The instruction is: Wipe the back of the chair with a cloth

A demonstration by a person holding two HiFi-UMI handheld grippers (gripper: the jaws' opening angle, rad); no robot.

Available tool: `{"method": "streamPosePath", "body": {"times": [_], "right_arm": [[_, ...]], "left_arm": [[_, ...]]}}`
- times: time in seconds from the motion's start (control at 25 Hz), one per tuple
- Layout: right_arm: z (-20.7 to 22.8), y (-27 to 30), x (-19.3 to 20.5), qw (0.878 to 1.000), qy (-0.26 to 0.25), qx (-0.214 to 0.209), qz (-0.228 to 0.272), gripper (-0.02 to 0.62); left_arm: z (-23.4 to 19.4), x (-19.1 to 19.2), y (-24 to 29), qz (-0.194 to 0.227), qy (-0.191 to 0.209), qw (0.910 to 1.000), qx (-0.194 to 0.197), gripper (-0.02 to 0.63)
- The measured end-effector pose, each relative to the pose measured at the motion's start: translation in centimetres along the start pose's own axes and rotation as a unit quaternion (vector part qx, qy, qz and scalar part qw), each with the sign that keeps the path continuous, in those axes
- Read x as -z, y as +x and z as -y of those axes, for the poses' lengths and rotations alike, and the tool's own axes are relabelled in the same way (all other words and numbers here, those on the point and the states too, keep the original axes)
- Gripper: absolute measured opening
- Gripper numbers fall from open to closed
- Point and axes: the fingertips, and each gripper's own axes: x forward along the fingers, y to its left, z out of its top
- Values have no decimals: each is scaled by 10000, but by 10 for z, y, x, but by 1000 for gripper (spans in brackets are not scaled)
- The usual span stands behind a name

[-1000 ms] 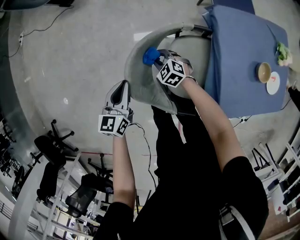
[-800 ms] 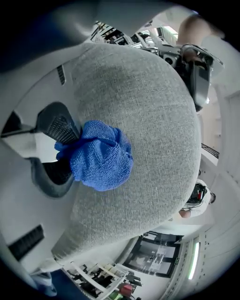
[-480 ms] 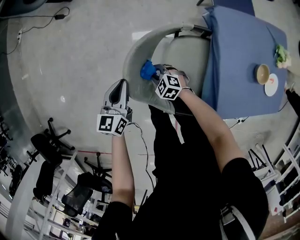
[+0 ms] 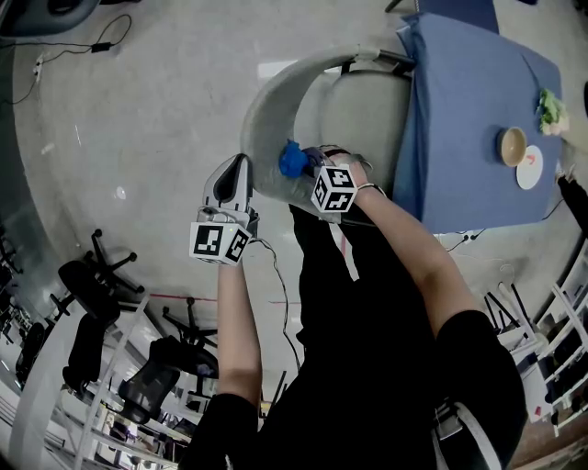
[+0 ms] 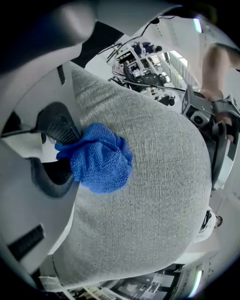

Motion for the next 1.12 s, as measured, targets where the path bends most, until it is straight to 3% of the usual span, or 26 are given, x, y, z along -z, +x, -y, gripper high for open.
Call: {"method": "streamPosePath", "body": {"times": [0.64, 0.88, 1.12], "right_arm": [[-86, -8, 59, 9894, -1002, -846, -627, 100], [-101, -5, 84, 9857, -799, -1104, -989, 100], [-84, 13, 83, 9898, -59, -1013, -1005, 101]], "left_arm": [[0, 0, 0, -21, -16, 9999, 152, 31], [-1, 0, 0, 38, -135, 9998, 161, 31], [0, 1, 1, 17, -142, 9997, 197, 31]]}}
